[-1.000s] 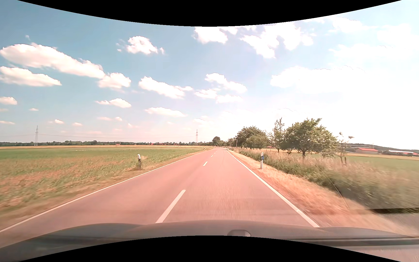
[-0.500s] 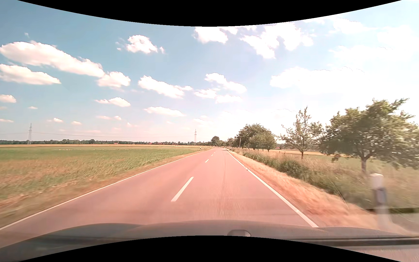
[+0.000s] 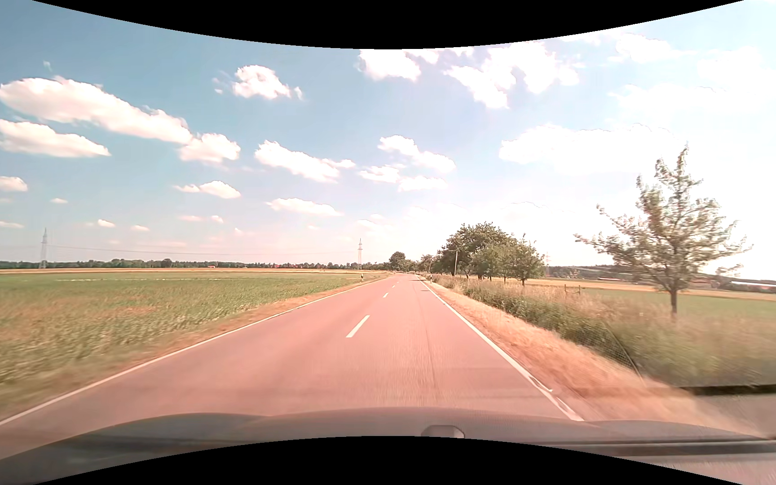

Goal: Follow the waypoints while adhering to traffic rules and regulations

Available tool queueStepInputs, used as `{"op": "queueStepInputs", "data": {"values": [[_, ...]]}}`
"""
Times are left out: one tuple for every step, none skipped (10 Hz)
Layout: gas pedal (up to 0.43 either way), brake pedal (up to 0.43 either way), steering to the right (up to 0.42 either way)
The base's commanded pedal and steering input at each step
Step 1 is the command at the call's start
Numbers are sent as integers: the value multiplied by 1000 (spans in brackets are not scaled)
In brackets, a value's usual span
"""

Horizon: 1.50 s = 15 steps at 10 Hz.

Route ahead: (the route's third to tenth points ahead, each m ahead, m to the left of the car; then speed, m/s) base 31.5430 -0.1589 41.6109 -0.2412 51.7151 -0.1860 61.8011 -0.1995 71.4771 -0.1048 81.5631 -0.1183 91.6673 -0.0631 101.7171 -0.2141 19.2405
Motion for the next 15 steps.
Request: {"op": "queueStepInputs", "data": {"values": [[177, 0, 2], [177, 0, 2], [177, 0, 2], [177, 0, 2], [177, 0, 2], [177, 0, 2], [177, 0, 2], [177, 0, 2], [177, 0, 2], [177, 0, 2], [177, 0, 2], [177, 0, 1], [177, 0, 1], [177, 0, 2], [177, 0, 1]]}}
